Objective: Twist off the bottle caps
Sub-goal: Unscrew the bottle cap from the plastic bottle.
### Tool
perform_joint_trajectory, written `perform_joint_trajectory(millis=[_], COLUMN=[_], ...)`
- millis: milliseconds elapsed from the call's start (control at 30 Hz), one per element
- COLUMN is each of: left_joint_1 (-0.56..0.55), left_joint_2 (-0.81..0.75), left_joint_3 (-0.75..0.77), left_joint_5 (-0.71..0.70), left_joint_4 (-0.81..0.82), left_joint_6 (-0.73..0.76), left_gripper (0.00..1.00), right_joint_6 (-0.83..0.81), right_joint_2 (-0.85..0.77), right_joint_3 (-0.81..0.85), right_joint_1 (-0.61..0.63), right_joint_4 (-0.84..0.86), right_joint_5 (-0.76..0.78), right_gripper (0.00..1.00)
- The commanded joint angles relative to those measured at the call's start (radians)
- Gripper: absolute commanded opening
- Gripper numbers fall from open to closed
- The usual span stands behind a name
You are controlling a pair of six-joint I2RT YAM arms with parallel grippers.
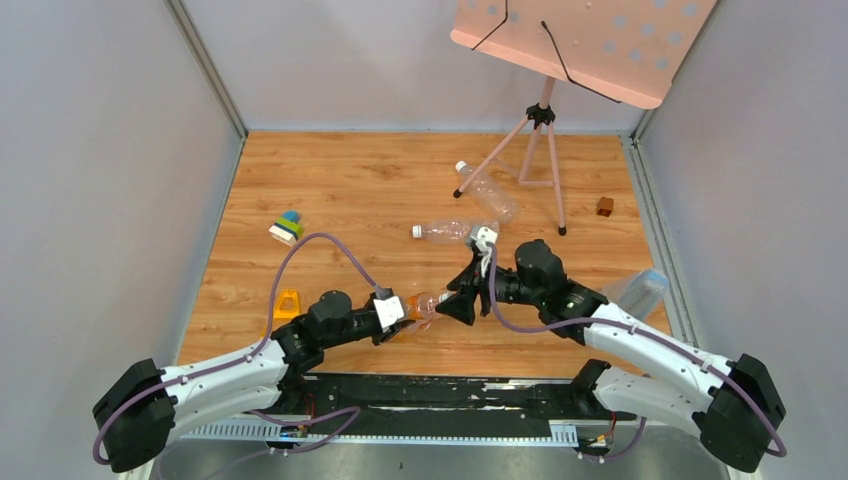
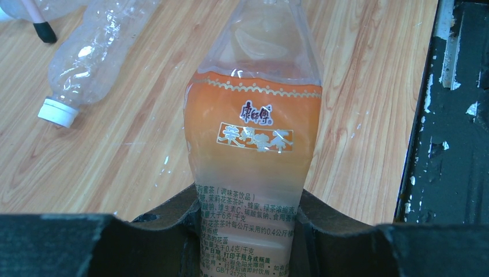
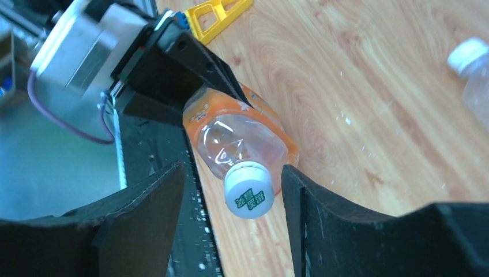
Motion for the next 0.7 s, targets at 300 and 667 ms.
perform_joint_trajectory(millis=[300, 667], left_joint_1=[-0.001, -0.002], left_joint_2=[0.008, 0.012], left_joint_3=[0.027, 0.027], left_joint_5=[-0.007, -0.009], left_joint_4=[0.010, 0.010], left_joint_6=[-0.014, -0.016], left_gripper=[0.00, 0.00], right_joint_6=[0.521, 0.599], right_joint_2=[0.066, -0.034], right_joint_3=[0.131, 0.110], right_joint_1=[0.003, 0.002], right_joint_4=[-0.259, -0.260], right_joint_5=[0.182, 0.245], right_gripper=[0.57, 0.50])
